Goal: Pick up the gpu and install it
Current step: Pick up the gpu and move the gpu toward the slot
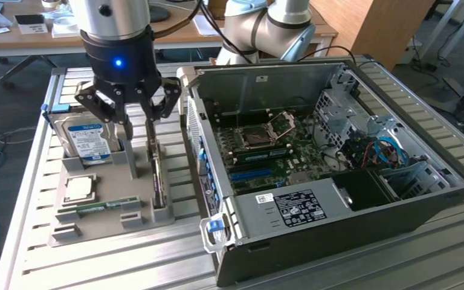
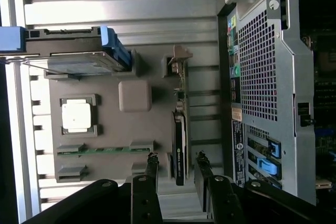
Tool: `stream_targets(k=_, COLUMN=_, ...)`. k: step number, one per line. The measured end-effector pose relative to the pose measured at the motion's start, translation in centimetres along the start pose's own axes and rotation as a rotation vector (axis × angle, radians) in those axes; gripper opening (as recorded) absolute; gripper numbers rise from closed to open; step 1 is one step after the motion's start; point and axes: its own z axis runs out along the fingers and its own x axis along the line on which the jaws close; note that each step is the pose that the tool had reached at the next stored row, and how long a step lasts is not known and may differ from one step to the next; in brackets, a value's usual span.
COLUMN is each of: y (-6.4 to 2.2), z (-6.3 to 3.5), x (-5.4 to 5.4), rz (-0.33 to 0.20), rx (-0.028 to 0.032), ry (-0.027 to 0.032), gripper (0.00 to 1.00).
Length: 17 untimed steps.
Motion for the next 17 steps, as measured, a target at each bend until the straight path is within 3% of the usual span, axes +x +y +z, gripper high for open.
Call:
stream_targets(k=4, y=-0.02, z=0.54, x=0.01, rz=0.0, rx=0.0001, ry=0.0001, gripper=0.42)
stream_targets(k=17, y=-0.03, z=0.75, x=0.02, rz=0.0, rx=0.0001, ry=0.0002, gripper=0.42)
